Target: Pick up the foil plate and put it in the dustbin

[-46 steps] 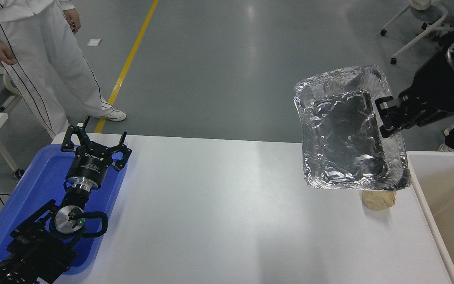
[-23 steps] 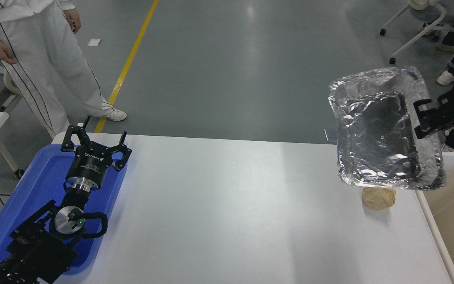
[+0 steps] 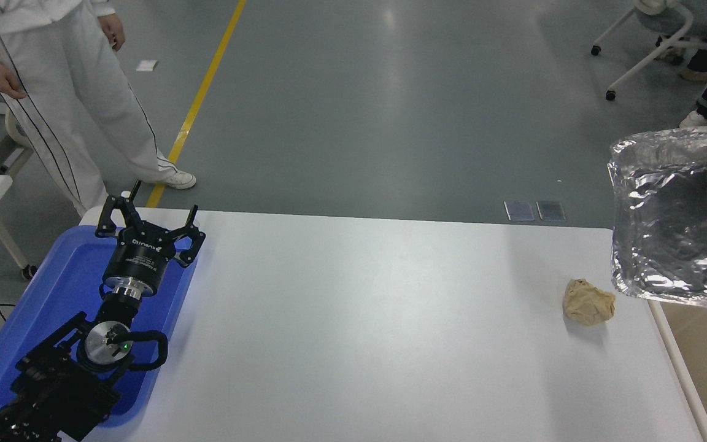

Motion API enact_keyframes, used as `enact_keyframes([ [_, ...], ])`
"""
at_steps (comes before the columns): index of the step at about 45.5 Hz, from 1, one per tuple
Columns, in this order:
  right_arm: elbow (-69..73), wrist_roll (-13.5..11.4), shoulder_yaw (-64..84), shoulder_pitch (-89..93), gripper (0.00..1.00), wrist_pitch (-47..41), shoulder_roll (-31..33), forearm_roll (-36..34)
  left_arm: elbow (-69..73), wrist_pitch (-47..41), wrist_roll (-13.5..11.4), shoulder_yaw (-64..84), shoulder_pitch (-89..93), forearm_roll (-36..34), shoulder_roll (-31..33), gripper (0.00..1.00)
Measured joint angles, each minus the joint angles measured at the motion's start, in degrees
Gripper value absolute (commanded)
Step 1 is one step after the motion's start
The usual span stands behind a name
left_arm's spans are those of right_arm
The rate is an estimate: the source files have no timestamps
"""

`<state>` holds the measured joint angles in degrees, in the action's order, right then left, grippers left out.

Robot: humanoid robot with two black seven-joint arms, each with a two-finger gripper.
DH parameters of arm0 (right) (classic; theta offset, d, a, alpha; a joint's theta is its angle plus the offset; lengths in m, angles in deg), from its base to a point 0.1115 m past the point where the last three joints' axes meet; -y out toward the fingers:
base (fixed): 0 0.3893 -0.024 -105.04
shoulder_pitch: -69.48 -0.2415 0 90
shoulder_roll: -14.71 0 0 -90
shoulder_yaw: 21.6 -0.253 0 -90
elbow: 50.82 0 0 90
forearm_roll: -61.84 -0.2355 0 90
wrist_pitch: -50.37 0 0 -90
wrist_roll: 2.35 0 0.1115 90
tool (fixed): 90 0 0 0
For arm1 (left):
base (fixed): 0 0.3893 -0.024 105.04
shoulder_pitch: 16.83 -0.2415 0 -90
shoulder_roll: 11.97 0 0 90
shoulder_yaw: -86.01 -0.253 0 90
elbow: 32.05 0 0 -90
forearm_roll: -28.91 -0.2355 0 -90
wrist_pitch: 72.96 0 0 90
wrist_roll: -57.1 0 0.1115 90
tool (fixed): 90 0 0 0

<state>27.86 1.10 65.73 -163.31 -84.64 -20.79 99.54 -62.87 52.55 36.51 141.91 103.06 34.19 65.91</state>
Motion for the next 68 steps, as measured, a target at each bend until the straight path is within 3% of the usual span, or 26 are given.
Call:
enact_keyframes([
  [22, -11.62, -0.02, -2.2, 9.77, 0.0, 0.01, 6.87, 2.25, -0.01, 0.0, -0.04, 0.0, -0.01, -0.01, 0.0, 1.0],
  [45, -33.8, -0.04, -32.03, 46.51, 0.0, 0.01, 7.7, 1.97, 0.01, 0.0, -0.07, 0.0, -0.01, -0.01, 0.0, 1.0],
  [68, -57.83, -0.03, -49.54, 73.69, 0.0, 0.01, -1.22, -0.66, 0.0, -0.09, -0.07, 0.0, -0.01, -0.01, 0.0, 1.0],
])
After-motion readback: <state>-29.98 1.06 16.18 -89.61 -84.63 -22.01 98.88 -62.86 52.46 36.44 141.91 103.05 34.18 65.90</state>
